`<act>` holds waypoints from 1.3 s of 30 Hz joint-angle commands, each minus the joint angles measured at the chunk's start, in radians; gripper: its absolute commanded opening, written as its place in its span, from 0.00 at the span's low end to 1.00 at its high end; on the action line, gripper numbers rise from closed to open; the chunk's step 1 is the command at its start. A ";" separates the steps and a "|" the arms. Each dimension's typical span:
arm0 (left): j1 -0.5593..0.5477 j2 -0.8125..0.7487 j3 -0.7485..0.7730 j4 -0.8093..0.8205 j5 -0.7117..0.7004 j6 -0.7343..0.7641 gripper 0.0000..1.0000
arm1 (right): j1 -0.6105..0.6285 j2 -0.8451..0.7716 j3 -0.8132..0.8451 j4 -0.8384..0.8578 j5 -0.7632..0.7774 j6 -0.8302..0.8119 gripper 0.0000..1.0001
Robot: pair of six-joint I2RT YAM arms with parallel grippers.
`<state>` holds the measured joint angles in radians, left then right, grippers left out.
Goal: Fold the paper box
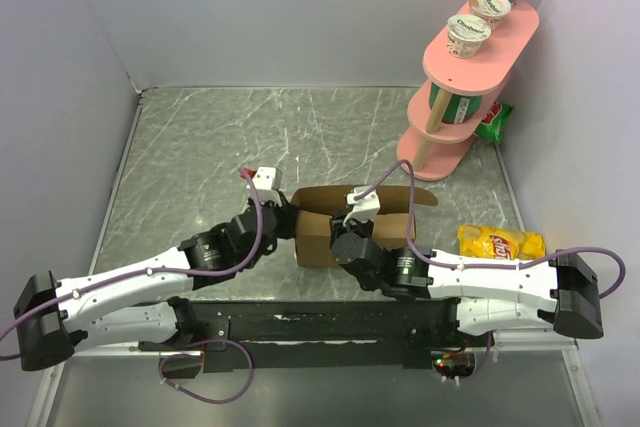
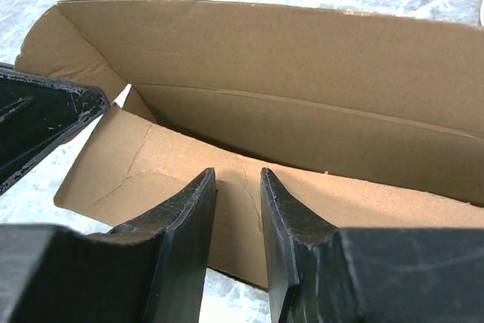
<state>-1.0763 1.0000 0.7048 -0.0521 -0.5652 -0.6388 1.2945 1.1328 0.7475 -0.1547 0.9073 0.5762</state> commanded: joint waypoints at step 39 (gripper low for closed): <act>0.266 0.094 0.427 -0.436 0.447 0.323 0.70 | 0.020 0.027 -0.045 -0.171 -0.076 0.030 0.37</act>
<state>-0.8600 1.0592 1.0592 -0.4316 -0.2287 -0.4255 1.3094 1.1336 0.7597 -0.1875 0.9226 0.5976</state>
